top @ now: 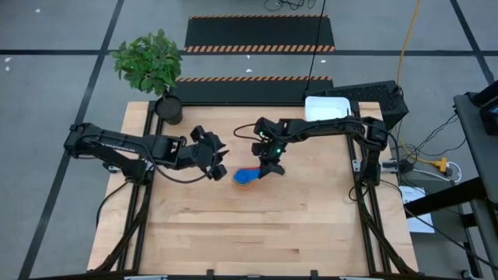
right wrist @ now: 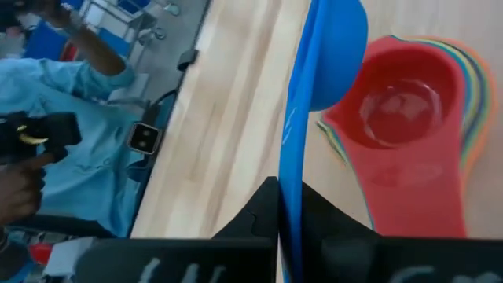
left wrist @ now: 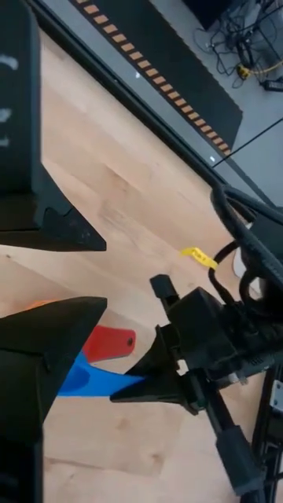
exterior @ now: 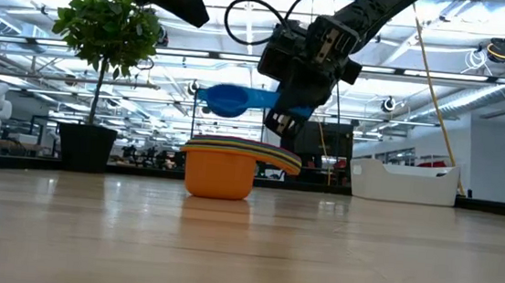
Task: Nest measuring cups in basket
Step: Stack the blue measuring cup into the red measuring cup
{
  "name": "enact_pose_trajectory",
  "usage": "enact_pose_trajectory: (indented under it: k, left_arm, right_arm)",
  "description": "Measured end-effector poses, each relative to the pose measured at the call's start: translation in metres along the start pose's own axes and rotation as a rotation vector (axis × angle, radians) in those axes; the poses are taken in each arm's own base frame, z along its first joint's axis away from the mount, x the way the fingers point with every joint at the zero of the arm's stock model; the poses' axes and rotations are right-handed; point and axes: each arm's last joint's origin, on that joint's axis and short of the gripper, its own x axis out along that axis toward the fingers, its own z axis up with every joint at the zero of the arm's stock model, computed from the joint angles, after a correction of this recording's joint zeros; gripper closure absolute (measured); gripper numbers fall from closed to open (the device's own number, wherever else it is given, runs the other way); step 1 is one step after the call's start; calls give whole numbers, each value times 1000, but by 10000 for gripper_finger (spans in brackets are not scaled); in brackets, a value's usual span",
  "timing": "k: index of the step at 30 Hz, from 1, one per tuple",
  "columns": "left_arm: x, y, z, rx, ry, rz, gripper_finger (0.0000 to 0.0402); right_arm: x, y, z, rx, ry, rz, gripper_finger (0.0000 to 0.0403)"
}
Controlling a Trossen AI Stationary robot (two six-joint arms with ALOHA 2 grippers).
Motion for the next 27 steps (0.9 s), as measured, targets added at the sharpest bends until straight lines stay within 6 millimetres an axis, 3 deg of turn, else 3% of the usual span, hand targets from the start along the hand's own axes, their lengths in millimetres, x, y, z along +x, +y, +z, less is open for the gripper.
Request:
enact_pose_trajectory:
  k: [17, 27]
  left_arm:
    - [0, 0, 0, 12, -4, -2, 293]
    - [0, 0, 0, 10, -4, -3, 293]
  right_arm:
    - [7, -15, -4, 8, 4, 0, 400]
    - [6, -19, -10, 12, 61, -125, 352]
